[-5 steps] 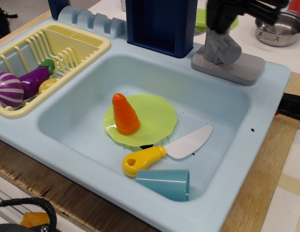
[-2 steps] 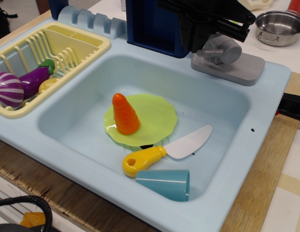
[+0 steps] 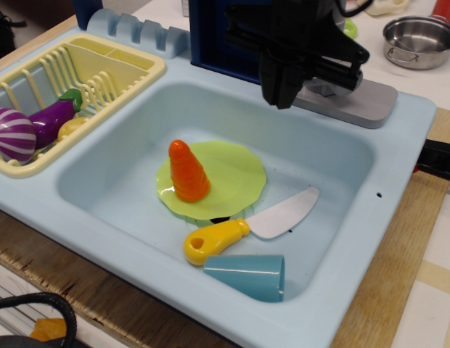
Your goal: Turn lever vertical to-front
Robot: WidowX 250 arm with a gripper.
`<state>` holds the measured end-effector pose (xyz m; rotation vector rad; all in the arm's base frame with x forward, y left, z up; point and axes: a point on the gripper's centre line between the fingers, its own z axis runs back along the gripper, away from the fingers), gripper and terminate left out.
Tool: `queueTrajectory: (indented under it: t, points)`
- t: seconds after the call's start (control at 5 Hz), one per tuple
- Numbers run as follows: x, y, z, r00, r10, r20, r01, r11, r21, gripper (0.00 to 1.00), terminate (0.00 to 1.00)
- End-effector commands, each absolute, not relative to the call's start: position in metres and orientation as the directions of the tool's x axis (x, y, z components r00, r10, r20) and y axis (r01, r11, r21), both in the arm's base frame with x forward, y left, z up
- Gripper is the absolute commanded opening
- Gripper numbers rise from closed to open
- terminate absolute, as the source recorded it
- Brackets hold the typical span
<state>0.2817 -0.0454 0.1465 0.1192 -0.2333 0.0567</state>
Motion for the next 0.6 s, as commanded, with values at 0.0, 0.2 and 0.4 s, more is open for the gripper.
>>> queueTrajectory:
  t: [0.0,0.2,0.4]
  points:
    - [0.2634,-0.0520,0.1598,0.970,0.047,0.237,-0.072,0.993,0.097,0.00,0.00]
    - [0.2592,-0.0509,0.1649,0.981,0.038,0.193,-0.053,0.996,0.076,1.00,0.00]
    - [0.2592,-0.0509,0.1649,0.981,0.038,0.193,-0.053,0.996,0.076,1.00,1.00]
